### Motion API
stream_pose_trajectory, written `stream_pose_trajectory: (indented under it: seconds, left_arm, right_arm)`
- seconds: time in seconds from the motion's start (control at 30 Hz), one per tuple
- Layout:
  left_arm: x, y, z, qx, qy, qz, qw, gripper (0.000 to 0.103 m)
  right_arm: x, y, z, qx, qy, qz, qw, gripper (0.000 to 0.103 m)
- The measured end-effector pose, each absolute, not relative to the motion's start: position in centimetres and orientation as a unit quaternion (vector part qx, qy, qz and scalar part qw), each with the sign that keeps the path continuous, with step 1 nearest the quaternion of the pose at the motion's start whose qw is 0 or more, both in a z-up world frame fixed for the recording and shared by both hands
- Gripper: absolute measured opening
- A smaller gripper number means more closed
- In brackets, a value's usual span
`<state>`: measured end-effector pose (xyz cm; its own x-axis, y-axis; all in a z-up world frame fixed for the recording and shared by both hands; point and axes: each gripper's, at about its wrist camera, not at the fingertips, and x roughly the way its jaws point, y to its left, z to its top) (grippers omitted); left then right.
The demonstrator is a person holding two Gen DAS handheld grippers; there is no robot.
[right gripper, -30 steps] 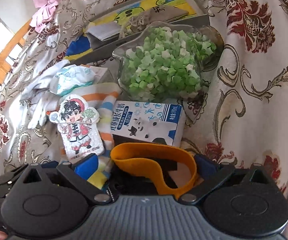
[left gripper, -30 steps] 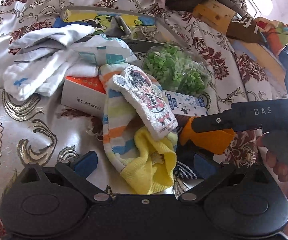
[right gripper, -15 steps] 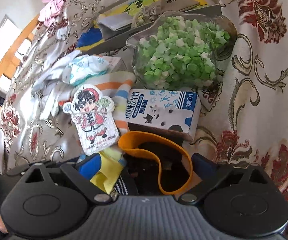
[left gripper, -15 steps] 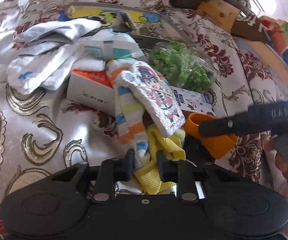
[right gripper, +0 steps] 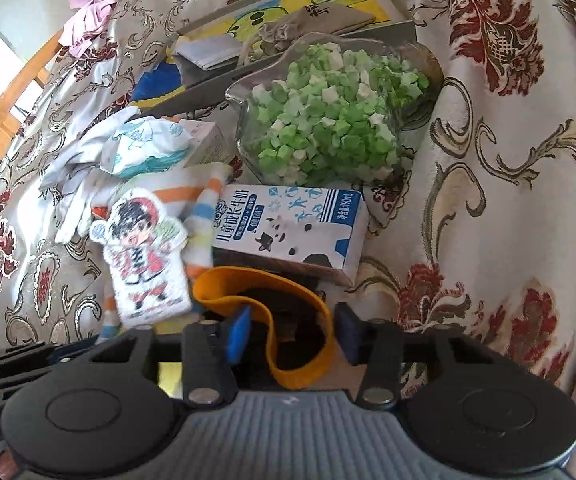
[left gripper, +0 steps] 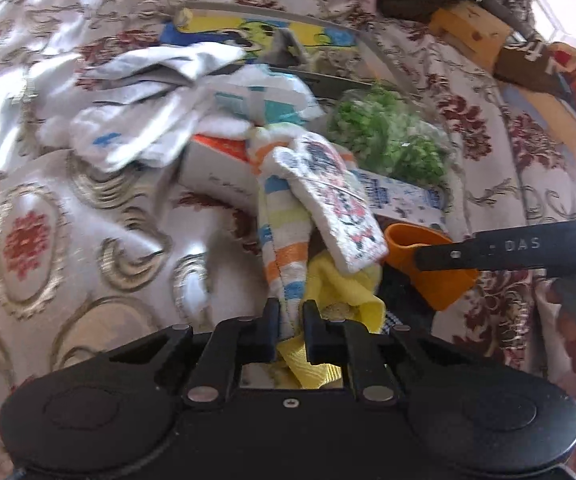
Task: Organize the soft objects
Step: 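Grasp the yellow cloth with the left gripper while the right gripper grasps the orange band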
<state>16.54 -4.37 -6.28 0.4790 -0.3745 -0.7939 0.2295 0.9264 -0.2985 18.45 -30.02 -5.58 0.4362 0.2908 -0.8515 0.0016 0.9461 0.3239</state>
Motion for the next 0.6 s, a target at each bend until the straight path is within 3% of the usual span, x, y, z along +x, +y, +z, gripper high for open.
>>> stream_pose_trajectory:
  seconds: [0.23, 0.4, 0.5, 0.57, 0.6]
  left_arm:
    - [14.7, -3.3, -5.1, -0.027, 0.467, -0.107, 0.877, 0.012]
    - [14.6, -2.8, -5.0, -0.053, 0.469, -0.127, 0.872, 0.018]
    - [15.1, -2.5, -5.4, -0.089, 0.475, -0.131, 0.866, 0.028]
    - [15.5, -2.2, -5.7, -0.116, 0.478, -0.136, 0.86, 0.043]
    - [15.7, -2.1, -5.9, -0.126, 0.479, -0.139, 0.857, 0.045]
  right_arm:
    - [18.1, -29.5, -5.4, 0.131, 0.524, 0.091, 0.837, 0.032]
    - [18.2, -29.7, -5.6, 0.149, 0.528, 0.102, 0.829, 0.053]
    - [18.2, -29.8, -5.5, 0.156, 0.525, 0.112, 0.829, 0.06]
    - [18.2, -29.5, -5.5, 0.155, 0.525, 0.119, 0.829, 0.064]
    - [18.2, -29.3, -5.5, 0.151, 0.525, 0.123, 0.828, 0.064]
